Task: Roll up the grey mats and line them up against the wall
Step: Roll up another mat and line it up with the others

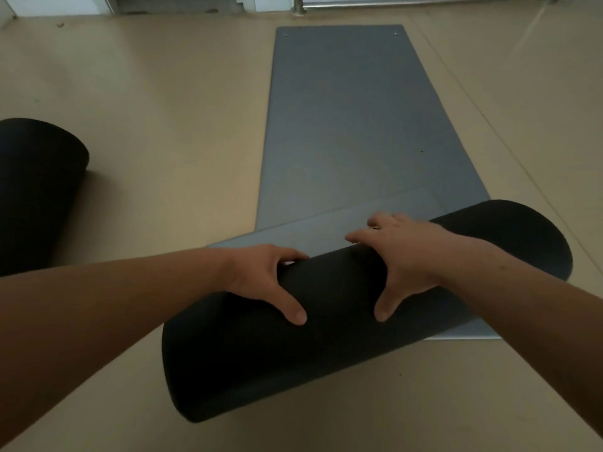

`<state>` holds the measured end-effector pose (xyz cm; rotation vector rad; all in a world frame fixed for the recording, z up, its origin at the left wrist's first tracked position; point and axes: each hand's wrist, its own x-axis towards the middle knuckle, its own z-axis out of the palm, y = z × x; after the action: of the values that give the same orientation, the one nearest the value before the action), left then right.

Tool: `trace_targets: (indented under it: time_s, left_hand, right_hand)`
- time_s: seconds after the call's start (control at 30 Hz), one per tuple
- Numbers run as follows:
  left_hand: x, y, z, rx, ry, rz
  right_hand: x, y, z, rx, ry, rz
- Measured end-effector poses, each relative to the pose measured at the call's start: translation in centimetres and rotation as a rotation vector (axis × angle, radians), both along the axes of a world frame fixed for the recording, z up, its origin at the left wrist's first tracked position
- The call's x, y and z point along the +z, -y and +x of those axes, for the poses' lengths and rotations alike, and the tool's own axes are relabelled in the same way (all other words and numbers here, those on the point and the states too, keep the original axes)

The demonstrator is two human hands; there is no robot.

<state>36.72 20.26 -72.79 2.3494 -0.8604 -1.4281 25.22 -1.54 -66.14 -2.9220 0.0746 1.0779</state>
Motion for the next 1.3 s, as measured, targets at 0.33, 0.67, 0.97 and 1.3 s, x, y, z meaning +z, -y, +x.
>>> trace_targets:
  time_s: [0.33, 0.67, 0.97, 1.3]
  left_hand:
    - [1.9, -0.9, 3.1, -0.057, 0.45, -0.017]
    - [2.8, -2.4, -2.7, -0.358, 0.881, 0.105]
    - [-0.4, -2.8, -2.3, -0.245, 0.868, 0.157]
    - [1.6, -1.6, 4.3, -0.229, 0.713, 0.171]
  right_hand:
    - [-1.5, -1.4, 1.0, 0.026, 0.061, -0.069]
    - [-0.5, -2.2, 4.4, -0.132, 0.312, -0.059]
    - [-3.7, -2.5, 3.7, -0.084, 0.501, 0.047]
    - [-7.9, -2.4, 2.5, -0.096, 0.516, -0.064]
